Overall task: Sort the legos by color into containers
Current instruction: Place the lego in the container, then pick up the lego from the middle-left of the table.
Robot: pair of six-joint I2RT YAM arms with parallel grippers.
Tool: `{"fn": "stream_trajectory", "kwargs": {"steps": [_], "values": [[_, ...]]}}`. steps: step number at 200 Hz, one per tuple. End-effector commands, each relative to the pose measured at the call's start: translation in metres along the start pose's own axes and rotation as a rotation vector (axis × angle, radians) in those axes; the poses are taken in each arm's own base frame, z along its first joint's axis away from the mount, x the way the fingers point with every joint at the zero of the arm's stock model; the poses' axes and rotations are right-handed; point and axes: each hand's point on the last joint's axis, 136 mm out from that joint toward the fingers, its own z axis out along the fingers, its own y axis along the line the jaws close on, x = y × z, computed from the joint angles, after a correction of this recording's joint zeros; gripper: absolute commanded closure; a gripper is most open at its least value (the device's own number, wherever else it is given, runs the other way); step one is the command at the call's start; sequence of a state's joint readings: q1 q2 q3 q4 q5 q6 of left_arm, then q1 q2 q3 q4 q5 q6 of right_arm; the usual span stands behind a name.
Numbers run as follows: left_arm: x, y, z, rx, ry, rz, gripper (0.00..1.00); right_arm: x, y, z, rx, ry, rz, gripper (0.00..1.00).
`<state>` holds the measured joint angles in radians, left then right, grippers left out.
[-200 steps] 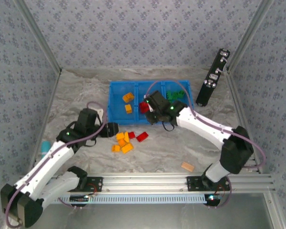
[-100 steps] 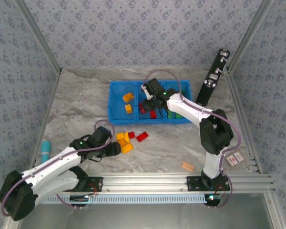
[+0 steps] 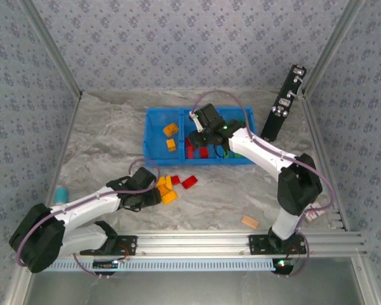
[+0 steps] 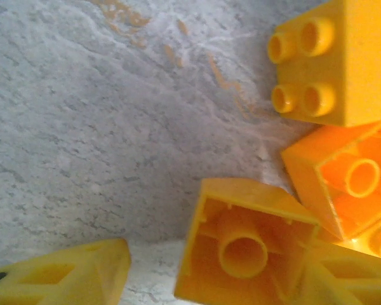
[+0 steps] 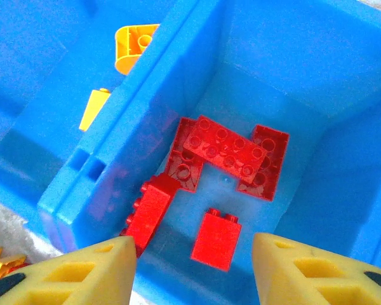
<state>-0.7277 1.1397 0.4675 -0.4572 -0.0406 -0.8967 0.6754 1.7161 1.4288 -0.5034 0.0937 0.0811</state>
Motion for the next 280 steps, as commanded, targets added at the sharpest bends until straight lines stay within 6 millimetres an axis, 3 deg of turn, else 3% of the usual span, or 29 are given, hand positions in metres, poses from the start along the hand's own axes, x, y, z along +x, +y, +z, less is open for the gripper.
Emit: {"fn": "stream_trajectory", "kwargs": {"steps": [1, 44, 105, 108, 114, 135, 146, 175, 195, 231, 280], "values": [[0.0, -0.002, 0.013, -0.009, 0.01, -0.003, 0.42, 0.0, -0.002, -0.012, 0.023, -0.017, -0.006, 0.47], [0.004, 0.009, 0.011, -0.043, 0.01, -0.001, 0.55, 0.008, 0.012, -0.023, -0.028, -0.023, -0.064, 0.46], [-0.013, 0.012, -0.008, -0.062, -0.068, 0.019, 0.69, 0.07, 0.061, -0.03, -0.189, 0.089, -0.126, 0.45], [-0.015, 0.012, -0.009, -0.061, -0.073, 0.02, 0.69, 0.069, 0.062, -0.032, -0.195, 0.086, -0.126, 0.44], [-0.017, 0.011, -0.012, -0.058, -0.079, 0.024, 0.7, 0.087, 0.064, -0.028, -0.202, 0.122, -0.131, 0.45], [-0.021, 0.007, -0.021, -0.042, -0.086, 0.034, 0.7, 0.104, 0.066, -0.026, -0.208, 0.155, -0.117, 0.44], [-0.021, 0.004, -0.026, -0.035, -0.078, 0.042, 0.65, 0.108, 0.068, -0.026, -0.214, 0.16, -0.122, 0.44], [-0.024, 0.002, -0.038, -0.055, -0.065, 0.093, 0.36, 0.103, 0.069, -0.026, -0.212, 0.144, -0.13, 0.44], [-0.029, 0.01, -0.041, -0.123, -0.062, 0.146, 0.28, 0.099, 0.071, -0.025, -0.215, 0.141, -0.136, 0.44], [-0.043, 0.012, -0.03, -0.128, -0.073, 0.12, 0.27, 0.097, 0.071, -0.025, -0.205, 0.144, -0.149, 0.44], [-0.039, 0.002, -0.018, -0.068, -0.037, 0.036, 0.29, 0.102, 0.062, -0.028, -0.176, 0.156, -0.153, 0.43]]}}
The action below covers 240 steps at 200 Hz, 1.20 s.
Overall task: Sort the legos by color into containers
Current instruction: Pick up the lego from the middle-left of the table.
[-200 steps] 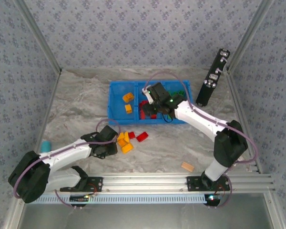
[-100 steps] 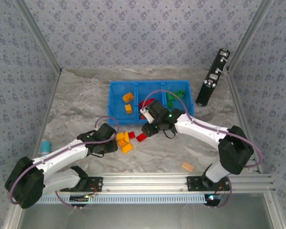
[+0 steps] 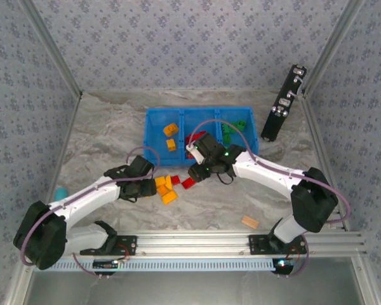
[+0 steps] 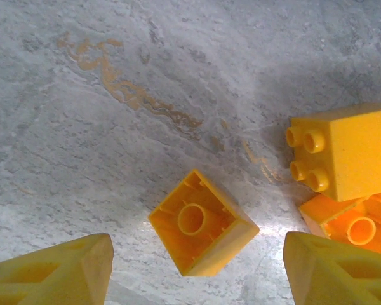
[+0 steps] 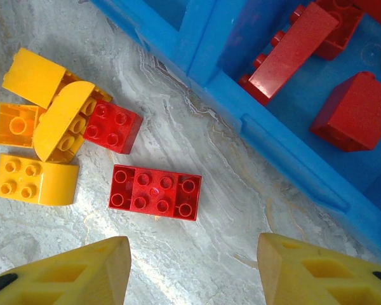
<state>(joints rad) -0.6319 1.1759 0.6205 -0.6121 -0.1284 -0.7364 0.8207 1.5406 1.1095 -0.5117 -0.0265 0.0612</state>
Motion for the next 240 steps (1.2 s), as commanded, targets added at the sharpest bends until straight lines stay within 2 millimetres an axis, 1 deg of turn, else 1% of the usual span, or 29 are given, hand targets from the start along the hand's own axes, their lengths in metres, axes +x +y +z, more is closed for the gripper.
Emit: {"fn": "stream_trajectory", "kwargs": {"steps": [1, 28, 43, 59, 105, 150, 165, 189, 224, 240], "values": [[0.001, -0.01, 0.005, 0.049, 0.02, -0.041, 0.29, -0.002, -0.004, -0.011, 0.019, -0.004, -0.008, 0.43], [0.012, -0.017, 0.014, 0.09, 0.068, -0.134, 0.3, -0.001, -0.003, -0.01, 0.015, -0.002, -0.008, 0.43], [0.018, -0.014, 0.018, 0.085, 0.073, -0.177, 0.31, 0.0, -0.004, -0.011, 0.017, 0.0, -0.011, 0.43], [0.022, -0.007, 0.021, 0.061, 0.07, -0.208, 0.31, 0.001, -0.003, -0.012, 0.018, -0.002, -0.016, 0.43], [0.02, 0.002, 0.026, 0.029, 0.033, -0.257, 0.31, 0.005, -0.004, -0.011, 0.016, 0.0, -0.014, 0.43], [0.018, 0.01, 0.037, 0.003, -0.002, -0.303, 0.33, 0.009, -0.004, -0.013, 0.013, 0.0, -0.007, 0.43], [0.017, 0.007, 0.039, 0.008, 0.002, -0.303, 0.35, 0.01, -0.004, -0.013, 0.012, 0.006, -0.007, 0.43], [0.015, 0.0, 0.042, 0.027, 0.014, -0.301, 0.42, 0.012, -0.005, -0.015, 0.018, 0.01, -0.011, 0.42], [0.016, 0.003, 0.043, 0.015, 0.012, -0.301, 0.51, 0.012, -0.006, -0.016, 0.021, 0.009, -0.014, 0.42], [0.016, 0.005, 0.043, 0.007, 0.012, -0.296, 0.57, 0.018, -0.003, -0.014, 0.005, 0.019, -0.035, 0.42]]}}
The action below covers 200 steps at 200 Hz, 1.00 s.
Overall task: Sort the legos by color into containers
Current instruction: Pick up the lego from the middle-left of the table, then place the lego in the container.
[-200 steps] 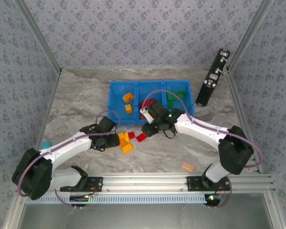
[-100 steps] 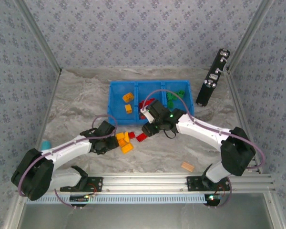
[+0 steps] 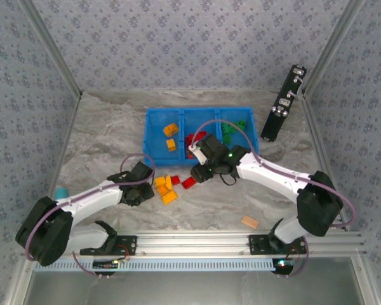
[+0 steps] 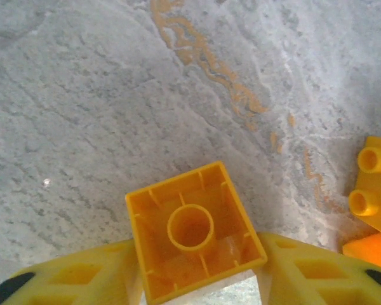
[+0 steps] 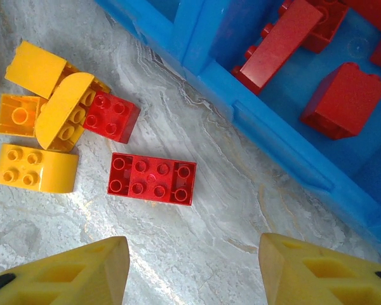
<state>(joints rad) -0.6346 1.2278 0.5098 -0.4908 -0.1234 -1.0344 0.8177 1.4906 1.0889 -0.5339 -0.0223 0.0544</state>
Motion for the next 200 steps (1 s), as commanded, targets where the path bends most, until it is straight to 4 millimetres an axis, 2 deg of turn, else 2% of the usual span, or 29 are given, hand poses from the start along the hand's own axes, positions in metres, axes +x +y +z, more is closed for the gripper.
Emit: {"fn": "stream_trajectory", "kwargs": {"steps": [1, 22, 43, 70, 93, 126, 153, 178, 200], "values": [[-0.002, -0.008, 0.013, 0.036, -0.013, -0.004, 0.57, 0.014, -0.001, -0.002, -0.002, 0.027, -0.031, 0.42], [-0.005, -0.009, 0.008, 0.035, -0.018, 0.014, 0.64, 0.019, 0.003, -0.001, -0.047, 0.034, -0.055, 0.41], [-0.01, -0.009, -0.005, 0.026, -0.034, 0.05, 0.66, 0.015, 0.007, -0.002, -0.101, 0.016, -0.048, 0.41], [-0.022, -0.01, -0.033, 0.012, -0.078, 0.108, 0.68, 0.013, 0.008, 0.002, -0.112, 0.017, -0.05, 0.4], [-0.033, -0.02, -0.063, 0.051, -0.11, 0.135, 0.68, 0.016, 0.01, 0.007, -0.124, 0.03, -0.051, 0.4], [-0.063, -0.064, -0.1, 0.175, -0.187, 0.195, 0.69, 0.035, 0.042, 0.019, -0.29, 0.04, -0.154, 0.27], [-0.1, -0.123, -0.12, 0.28, -0.265, 0.267, 0.69, 0.045, 0.057, 0.029, -0.312, -0.032, -0.272, 0.24], [-0.134, -0.174, -0.125, 0.348, -0.321, 0.342, 0.69, 0.042, 0.074, 0.027, -0.345, -0.147, -0.427, 0.22], [-0.159, -0.209, -0.117, 0.361, -0.33, 0.407, 0.69, 0.048, 0.092, 0.02, -0.433, -0.18, -0.583, 0.19]]}}
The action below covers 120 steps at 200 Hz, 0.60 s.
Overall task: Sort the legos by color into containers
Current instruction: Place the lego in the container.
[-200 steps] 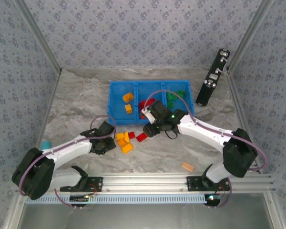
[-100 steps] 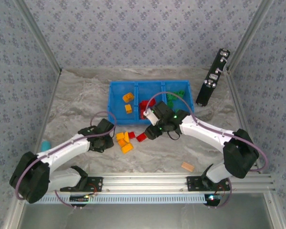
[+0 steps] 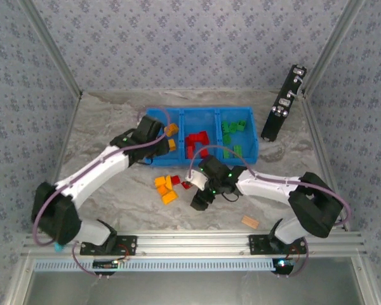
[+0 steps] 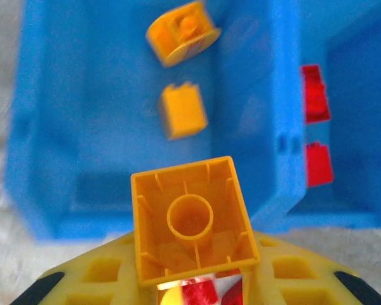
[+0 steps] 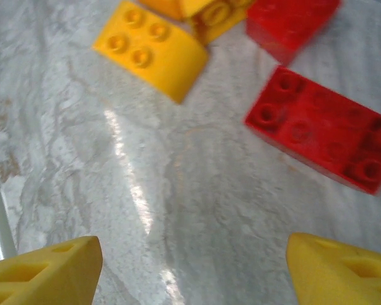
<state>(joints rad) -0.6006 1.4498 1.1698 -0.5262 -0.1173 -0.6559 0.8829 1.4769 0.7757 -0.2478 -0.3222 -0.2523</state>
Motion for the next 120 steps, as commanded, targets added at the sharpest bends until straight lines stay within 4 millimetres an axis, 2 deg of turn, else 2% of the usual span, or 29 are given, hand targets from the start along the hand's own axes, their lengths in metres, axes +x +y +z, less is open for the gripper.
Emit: {"fn": "stream_trajectory", "kwargs": {"steps": [1, 15, 40, 72, 120], "values": [[-0.04, -0.031, 0.014, 0.076, -0.052, 0.111, 0.69, -0.031, 0.019, -0.01, -0.076, -0.142, -0.26, 0.19], [-0.051, -0.035, 0.032, 0.087, -0.034, 0.108, 0.69, -0.031, 0.026, -0.013, -0.099, -0.122, -0.346, 0.16], [-0.053, -0.025, 0.068, 0.098, 0.025, 0.049, 0.7, -0.034, 0.027, -0.012, -0.115, -0.048, -0.469, 0.13], [-0.053, -0.018, 0.1, 0.106, 0.074, 0.037, 0.71, -0.026, 0.004, 0.004, -0.054, 0.052, -0.574, 0.12], [-0.06, -0.014, 0.122, 0.122, 0.092, 0.022, 0.64, -0.027, -0.032, 0.02, 0.046, 0.102, -0.625, 0.1]]}}
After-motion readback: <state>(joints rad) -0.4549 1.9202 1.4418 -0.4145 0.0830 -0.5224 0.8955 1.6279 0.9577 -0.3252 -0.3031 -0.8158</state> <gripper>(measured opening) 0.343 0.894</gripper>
